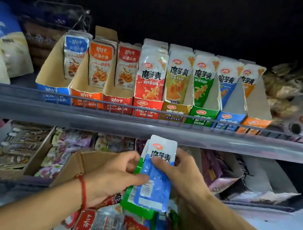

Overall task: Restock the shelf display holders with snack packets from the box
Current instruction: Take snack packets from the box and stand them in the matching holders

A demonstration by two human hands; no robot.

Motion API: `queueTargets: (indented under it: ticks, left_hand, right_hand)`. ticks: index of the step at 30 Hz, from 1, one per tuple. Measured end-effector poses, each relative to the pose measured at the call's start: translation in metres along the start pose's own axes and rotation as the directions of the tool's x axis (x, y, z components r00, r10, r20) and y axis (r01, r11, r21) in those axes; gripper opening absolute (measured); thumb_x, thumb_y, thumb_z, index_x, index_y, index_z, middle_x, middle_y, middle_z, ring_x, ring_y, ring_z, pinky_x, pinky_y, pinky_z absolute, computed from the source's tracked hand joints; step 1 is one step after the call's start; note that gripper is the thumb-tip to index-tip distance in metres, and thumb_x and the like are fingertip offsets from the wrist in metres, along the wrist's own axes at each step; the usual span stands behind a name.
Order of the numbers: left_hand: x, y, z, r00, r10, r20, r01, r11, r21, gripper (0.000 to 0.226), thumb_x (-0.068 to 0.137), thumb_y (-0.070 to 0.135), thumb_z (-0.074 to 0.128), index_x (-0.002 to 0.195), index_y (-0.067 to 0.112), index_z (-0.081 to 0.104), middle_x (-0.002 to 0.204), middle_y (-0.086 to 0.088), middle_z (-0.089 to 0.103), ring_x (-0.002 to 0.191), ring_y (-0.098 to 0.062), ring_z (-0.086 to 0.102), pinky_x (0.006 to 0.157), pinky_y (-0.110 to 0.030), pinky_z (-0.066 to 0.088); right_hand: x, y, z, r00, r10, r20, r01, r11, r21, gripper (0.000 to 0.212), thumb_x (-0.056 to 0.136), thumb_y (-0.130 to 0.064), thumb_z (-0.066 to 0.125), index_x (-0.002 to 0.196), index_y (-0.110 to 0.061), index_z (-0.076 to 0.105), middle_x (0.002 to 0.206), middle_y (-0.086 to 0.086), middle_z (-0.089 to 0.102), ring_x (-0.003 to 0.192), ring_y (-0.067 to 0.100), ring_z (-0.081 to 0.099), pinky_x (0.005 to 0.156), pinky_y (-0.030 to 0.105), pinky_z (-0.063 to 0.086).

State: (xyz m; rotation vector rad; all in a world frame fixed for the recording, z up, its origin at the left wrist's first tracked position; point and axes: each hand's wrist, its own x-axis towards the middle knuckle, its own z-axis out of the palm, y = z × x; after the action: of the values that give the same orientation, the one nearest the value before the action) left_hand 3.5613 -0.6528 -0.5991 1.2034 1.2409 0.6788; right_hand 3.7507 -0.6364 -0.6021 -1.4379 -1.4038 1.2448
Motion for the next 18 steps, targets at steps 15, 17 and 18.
queueTargets:
  ticks: [15,17,18]
  left_hand:
    - [-0.003,-0.008,-0.053,0.955,-0.001,0.297,0.008,1.0,-0.022,0.049,0.072,0.023,0.084,0.114,0.002,0.068,0.11,-0.001,0.078,0.099,-0.013,0.074,0.079,-0.019,0.057]
    - [-0.001,-0.007,-0.049,0.949,0.015,0.315,-0.013,1.0,-0.008,0.048,0.073,0.031,0.086,0.107,0.002,0.069,0.106,-0.011,0.078,0.093,-0.019,0.074,0.079,-0.024,0.058]
    - [0.0,-0.007,-0.048,0.951,0.031,0.309,-0.032,0.999,-0.002,0.056,0.067,0.042,0.091,0.104,0.004,0.071,0.104,-0.014,0.077,0.09,-0.019,0.074,0.078,-0.024,0.058]
  right_hand:
    - [-0.014,-0.001,-0.048,0.769,-0.465,0.437,0.637,0.604,-0.478,0.063,0.095,-0.007,0.069,0.148,-0.035,0.052,0.157,-0.013,0.04,0.133,0.006,0.053,0.101,0.021,0.051]
    - [-0.01,-0.003,-0.049,0.733,-0.53,0.427,0.68,0.552,-0.483,0.042,0.091,-0.011,0.076,0.127,-0.032,0.072,0.151,-0.012,0.052,0.133,0.002,0.053,0.105,0.027,0.05]
    - [-0.008,-0.005,-0.051,0.732,-0.546,0.408,0.68,0.549,-0.486,0.034,0.088,-0.016,0.08,0.119,-0.031,0.077,0.14,-0.013,0.063,0.127,0.002,0.058,0.101,0.032,0.053]
